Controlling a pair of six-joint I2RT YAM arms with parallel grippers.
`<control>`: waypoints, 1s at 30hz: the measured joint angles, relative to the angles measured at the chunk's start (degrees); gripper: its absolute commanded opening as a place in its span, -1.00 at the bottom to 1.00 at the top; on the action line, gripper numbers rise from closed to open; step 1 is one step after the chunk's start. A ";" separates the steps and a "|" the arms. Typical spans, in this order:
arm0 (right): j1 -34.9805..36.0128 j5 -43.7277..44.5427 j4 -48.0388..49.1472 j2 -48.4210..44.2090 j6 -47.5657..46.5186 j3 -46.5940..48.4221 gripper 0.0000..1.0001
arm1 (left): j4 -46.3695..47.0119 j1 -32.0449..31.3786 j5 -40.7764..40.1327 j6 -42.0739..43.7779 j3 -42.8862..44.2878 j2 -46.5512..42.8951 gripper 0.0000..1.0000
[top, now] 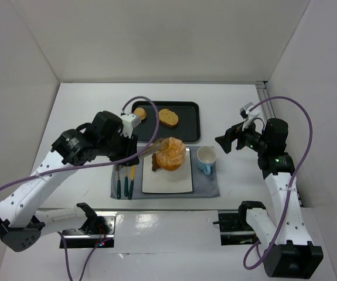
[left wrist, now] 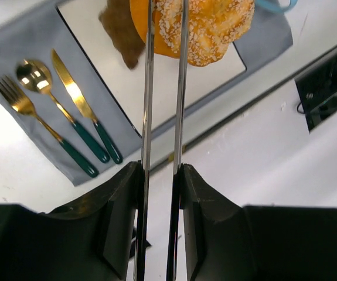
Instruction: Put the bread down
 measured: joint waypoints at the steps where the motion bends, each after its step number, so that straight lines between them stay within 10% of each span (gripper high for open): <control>1: 0.00 0.02 -0.02 0.02 0.00 0.00 0.99 | 0.02 -0.24 0.57 -0.42 -1.99 -1.01 -1.00; 15: 0.00 0.09 0.00 0.09 0.00 0.00 0.99 | 1.92 -3.26 5.22 -1.44 -11.28 -3.26 -1.00; 21: 0.00 0.09 0.00 0.09 0.00 0.00 0.99 | 2.14 -3.48 5.01 -1.55 -12.26 -3.26 -0.14; 30: 0.00 0.09 0.00 0.11 0.00 0.00 0.99 | 2.19 -3.48 4.55 -2.38 -12.28 -3.45 0.22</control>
